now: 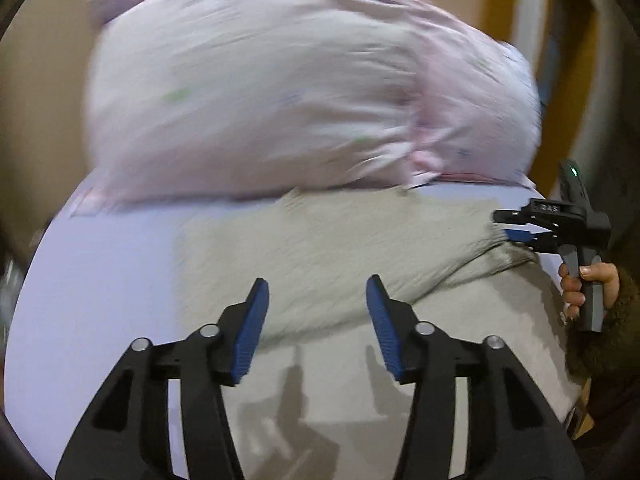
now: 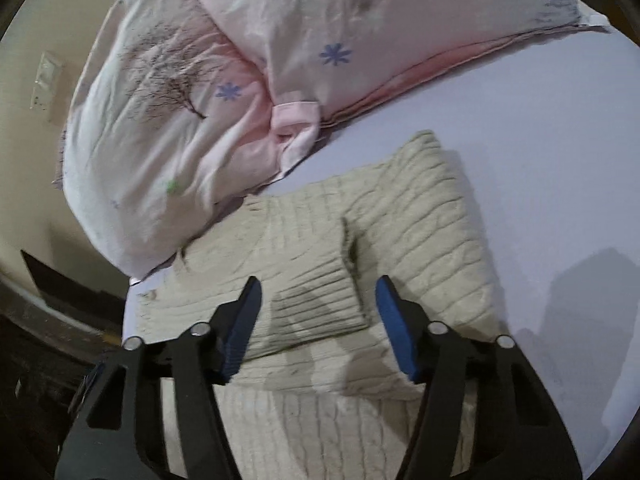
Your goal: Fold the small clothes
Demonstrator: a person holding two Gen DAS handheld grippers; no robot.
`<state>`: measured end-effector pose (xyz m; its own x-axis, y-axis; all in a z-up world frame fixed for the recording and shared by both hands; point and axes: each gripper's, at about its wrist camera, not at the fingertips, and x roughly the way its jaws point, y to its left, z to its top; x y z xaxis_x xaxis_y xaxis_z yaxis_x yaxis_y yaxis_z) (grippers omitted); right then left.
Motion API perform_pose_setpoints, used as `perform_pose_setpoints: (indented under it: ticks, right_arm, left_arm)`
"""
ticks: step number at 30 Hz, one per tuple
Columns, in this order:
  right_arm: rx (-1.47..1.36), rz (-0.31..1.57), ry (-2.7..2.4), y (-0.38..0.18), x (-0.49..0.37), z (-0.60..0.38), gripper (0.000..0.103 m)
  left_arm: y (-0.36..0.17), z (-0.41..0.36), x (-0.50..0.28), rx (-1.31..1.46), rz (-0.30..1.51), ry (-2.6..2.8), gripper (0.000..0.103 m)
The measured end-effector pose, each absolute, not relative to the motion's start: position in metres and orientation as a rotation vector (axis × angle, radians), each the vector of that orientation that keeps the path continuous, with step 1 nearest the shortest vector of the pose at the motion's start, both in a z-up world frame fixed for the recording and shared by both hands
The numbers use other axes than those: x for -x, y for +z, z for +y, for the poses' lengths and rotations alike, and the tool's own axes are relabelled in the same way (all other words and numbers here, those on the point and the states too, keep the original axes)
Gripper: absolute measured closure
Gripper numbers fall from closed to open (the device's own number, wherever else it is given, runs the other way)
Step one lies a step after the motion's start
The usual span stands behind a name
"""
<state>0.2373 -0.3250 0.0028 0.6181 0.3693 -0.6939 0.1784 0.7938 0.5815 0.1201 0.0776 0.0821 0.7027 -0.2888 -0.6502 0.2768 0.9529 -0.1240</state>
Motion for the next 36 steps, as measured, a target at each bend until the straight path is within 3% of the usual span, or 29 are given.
perform_pose_setpoints:
  ticks: [2,3,4,8,9,10,11,13,15,17,19,20,21,26,27,29,30,33,36]
  right_arm:
    - [-0.626,0.939,0.130,-0.004,-0.241,-0.315,0.081]
    - [-0.592,0.949,0.158,-0.007,-0.245,-0.307,0.089]
    - [-0.585,0.930,0.151,-0.006,-0.245,-0.306,0.091]
    - [-0.594,0.775,0.025,0.017,-0.229,-0.332,0.091]
    - [-0.563,0.783,-0.004,0.020,-0.226,-0.338,0.086]
    - [-0.559,0.806,-0.008,0.020,-0.221,-0.340,0.074]
    - [-0.554,0.840,-0.013,0.021,-0.211,-0.342,0.069]
    - [-0.519,0.860,-0.005,0.024,-0.187,-0.342,0.042]
    - [-0.488,0.877,0.002,0.024,-0.151,-0.345,0.039]
    - [-0.488,0.913,0.020,0.018,-0.122,-0.346,0.041]
    - [-0.513,0.973,0.064,0.006,-0.089,-0.346,0.058]
    - [-0.531,0.996,0.091,-0.001,-0.075,-0.346,0.061]
    - [-0.568,1.007,0.143,-0.007,-0.057,-0.344,0.062]
    - [-0.738,1.021,0.401,-0.024,0.003,-0.337,0.063]
    - [-0.753,1.016,0.431,-0.027,0.012,-0.337,0.065]
    - [-0.782,1.027,0.484,-0.033,0.019,-0.337,0.079]
    - [-0.789,1.044,0.507,-0.037,0.021,-0.335,0.094]
    - [-0.792,1.012,0.562,-0.030,0.011,-0.330,0.096]
    - [-0.826,0.850,0.614,0.001,-0.006,-0.341,0.097]
  left_arm:
    - [0.069,0.109,-0.104,0.122,0.785,-0.298,0.044]
    - [0.064,0.119,-0.095,0.154,0.803,-0.296,0.043]
    - [0.057,0.127,-0.088,0.181,0.819,-0.288,0.042]
    - [0.034,0.142,-0.059,0.260,0.865,-0.275,0.037]
    - [0.029,0.143,-0.055,0.278,0.874,-0.288,0.036]
    - [0.025,0.144,-0.050,0.293,0.884,-0.300,0.036]
    - [0.021,0.144,-0.046,0.302,0.894,-0.308,0.035]
    - [0.014,0.141,-0.036,0.310,0.919,-0.320,0.035]
    - [0.012,0.139,-0.025,0.317,0.903,-0.331,0.035]
    - [0.010,0.141,-0.014,0.358,0.898,-0.361,0.036]
    - [0.006,0.140,0.000,0.416,0.886,-0.401,0.047]
    - [0.004,0.140,0.007,0.431,0.883,-0.409,0.056]
    - [0.001,0.140,0.013,0.452,0.887,-0.425,0.067]
    - [-0.013,0.141,0.035,0.589,0.909,-0.520,0.088]
    - [-0.015,0.138,0.038,0.605,0.919,-0.545,0.088]
    - [-0.015,0.132,0.039,0.602,0.931,-0.568,0.091]
    - [-0.012,0.128,0.038,0.598,0.927,-0.582,0.093]
    - [0.005,0.127,0.026,0.608,0.894,-0.626,0.097]
    - [0.035,0.134,-0.003,0.592,0.823,-0.613,0.097]
